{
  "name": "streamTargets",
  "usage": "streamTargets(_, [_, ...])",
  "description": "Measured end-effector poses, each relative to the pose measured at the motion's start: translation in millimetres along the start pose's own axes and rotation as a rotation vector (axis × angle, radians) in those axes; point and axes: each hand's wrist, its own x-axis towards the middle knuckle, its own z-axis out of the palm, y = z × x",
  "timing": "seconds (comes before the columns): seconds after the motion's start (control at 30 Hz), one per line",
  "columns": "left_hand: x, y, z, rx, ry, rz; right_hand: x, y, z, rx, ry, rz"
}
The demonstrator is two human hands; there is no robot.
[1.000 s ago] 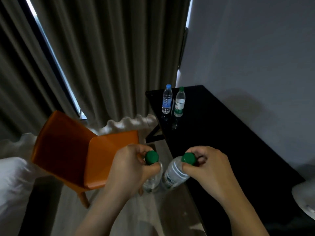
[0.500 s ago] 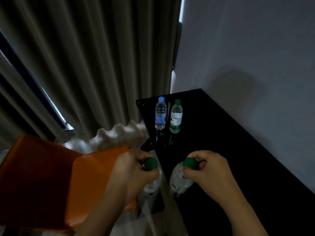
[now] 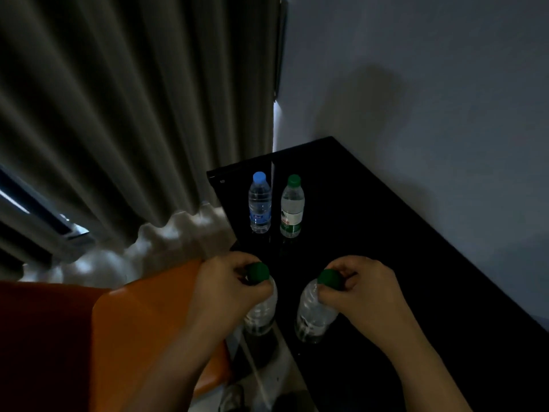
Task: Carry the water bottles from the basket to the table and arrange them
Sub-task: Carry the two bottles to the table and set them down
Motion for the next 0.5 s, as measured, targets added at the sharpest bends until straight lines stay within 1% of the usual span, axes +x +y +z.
streamTargets(0.1, [29.5, -5.1, 1.3, 0.034, -0.056, 0.034, 3.7, -2.4, 4.6, 0.026, 0.013, 0.052])
streamTargets(0.3, [83.3, -25.3, 16.9, 0.059, -0.113, 0.072, 19.3, -1.9, 19.5, 0.019, 0.054, 0.112])
streamTargets(0.5, [122.4, -38.1, 32.0, 0.029, -0.103, 0.102, 34.0, -2.4, 28.7, 0.016, 0.099, 0.139])
